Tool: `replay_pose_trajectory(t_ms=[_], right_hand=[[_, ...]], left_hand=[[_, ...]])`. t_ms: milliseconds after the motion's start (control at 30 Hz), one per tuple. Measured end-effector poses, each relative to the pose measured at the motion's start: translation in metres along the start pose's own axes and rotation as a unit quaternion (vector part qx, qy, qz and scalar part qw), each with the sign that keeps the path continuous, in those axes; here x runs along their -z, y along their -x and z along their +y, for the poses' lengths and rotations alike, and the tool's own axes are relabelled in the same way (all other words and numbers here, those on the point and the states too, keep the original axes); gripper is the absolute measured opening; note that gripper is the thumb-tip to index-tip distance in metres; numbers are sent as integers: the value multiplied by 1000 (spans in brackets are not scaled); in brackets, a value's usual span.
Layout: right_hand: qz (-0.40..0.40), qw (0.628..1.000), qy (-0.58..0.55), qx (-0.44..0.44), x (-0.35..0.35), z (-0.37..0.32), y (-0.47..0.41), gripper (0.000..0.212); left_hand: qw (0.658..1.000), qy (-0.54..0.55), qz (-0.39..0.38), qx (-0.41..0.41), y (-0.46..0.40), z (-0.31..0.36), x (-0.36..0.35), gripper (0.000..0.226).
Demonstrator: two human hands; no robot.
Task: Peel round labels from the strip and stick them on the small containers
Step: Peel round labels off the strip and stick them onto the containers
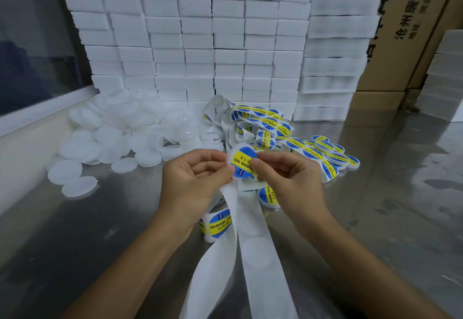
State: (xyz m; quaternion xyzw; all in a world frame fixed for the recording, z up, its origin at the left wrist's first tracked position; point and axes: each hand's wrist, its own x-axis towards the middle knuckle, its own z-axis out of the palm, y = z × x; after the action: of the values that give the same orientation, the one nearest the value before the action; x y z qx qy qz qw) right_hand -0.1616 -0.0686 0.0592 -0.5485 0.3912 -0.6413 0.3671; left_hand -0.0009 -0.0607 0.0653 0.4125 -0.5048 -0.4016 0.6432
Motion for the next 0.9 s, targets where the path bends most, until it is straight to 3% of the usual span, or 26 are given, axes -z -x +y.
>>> replay_pose_trajectory(t_ms=[200,400,467,567,633,733,833,900], right_hand=[[-4,997,73,14,4,2,-2,7],[12,984,175,45,6,8,-2,21],[4,987,154,55,3,8,1,29],[-42,991,109,72,-4,9,6,45],[-48,991,91,80,-8,7,6,37],[-17,994,59,92,-5,6,2,7],[-16,994,57,89,-1,7,1,3],[-24,994,67,78,-3,6,4,24]], left_hand=[[994,-68,-35,-80,4,-1,0,42],[998,-22,-37,-56,2,2,1,33],[998,28,-55,-23,3,3,0,24],[992,94,-88,16,4,2,-2,32],[987,115,-103,32,4,2,-1,41],[982,126,-127,60,5,4,-2,51],[980,122,-147,63,8,7,-4,52],[980,116,-153,57,8,7,-5,49]])
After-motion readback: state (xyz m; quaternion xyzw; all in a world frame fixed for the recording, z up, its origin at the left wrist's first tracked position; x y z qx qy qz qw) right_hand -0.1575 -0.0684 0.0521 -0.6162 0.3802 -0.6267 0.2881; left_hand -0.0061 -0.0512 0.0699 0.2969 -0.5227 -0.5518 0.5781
